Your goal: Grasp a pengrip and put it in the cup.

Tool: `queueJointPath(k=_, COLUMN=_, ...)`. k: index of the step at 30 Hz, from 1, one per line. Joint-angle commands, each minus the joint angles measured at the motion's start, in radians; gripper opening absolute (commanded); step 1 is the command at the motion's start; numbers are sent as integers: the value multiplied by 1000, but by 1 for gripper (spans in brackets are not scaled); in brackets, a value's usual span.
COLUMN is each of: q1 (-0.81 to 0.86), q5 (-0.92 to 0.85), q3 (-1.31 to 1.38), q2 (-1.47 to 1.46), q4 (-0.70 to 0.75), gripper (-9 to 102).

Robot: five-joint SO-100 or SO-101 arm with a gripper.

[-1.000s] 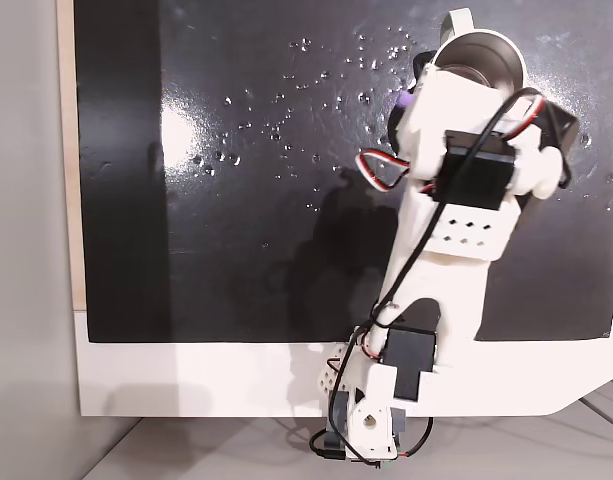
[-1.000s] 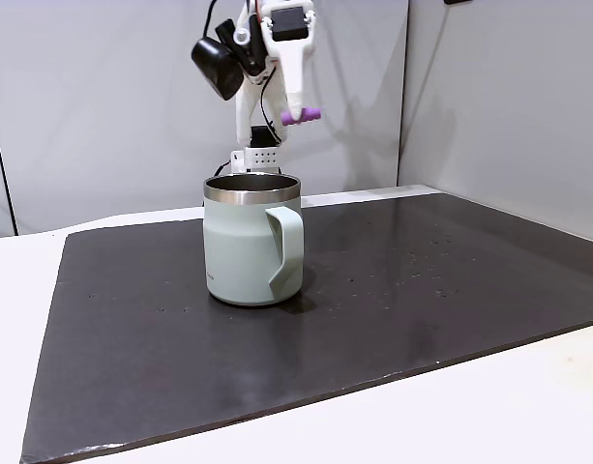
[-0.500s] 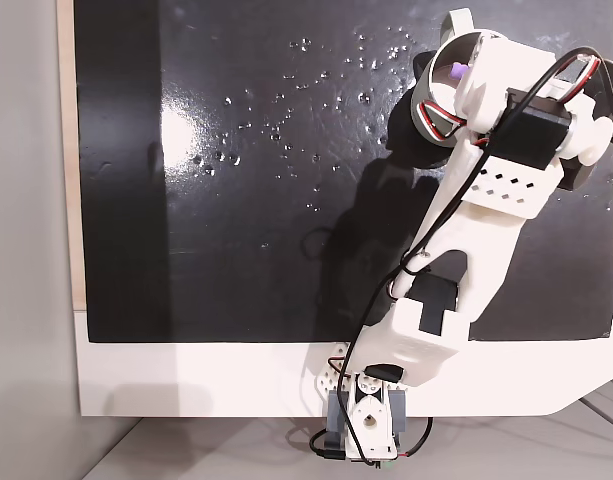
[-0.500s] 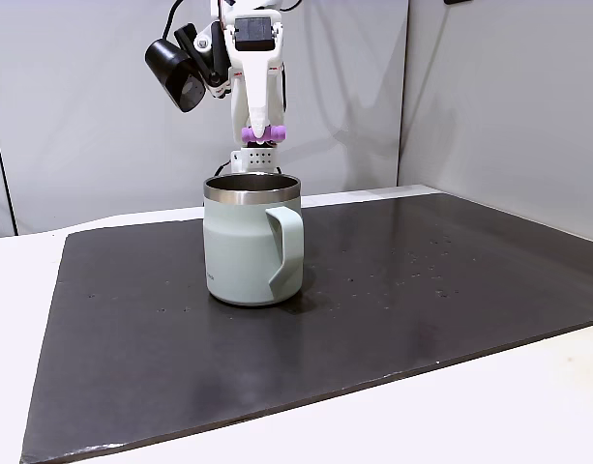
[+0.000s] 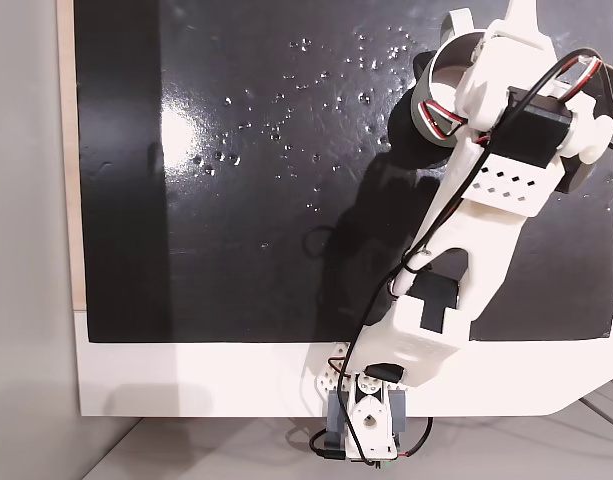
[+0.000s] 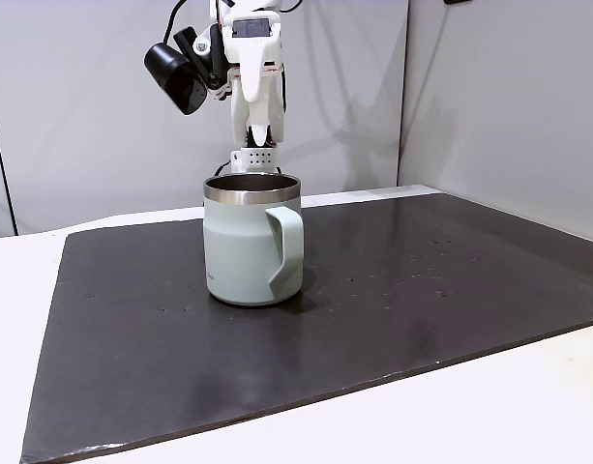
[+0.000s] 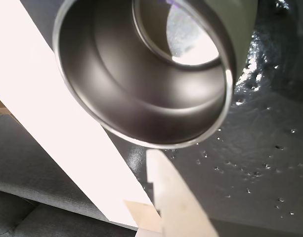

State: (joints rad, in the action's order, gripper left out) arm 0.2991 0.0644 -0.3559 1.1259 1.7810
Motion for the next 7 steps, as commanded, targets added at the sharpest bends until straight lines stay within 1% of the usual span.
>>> queueJointPath(k=1, q1=12, q5=6, q3=69, q2=12, q4=2, gripper=42)
queueJointPath(k=7, q1=12, q5=5, q3=89, q2=12, q4=3, gripper=41)
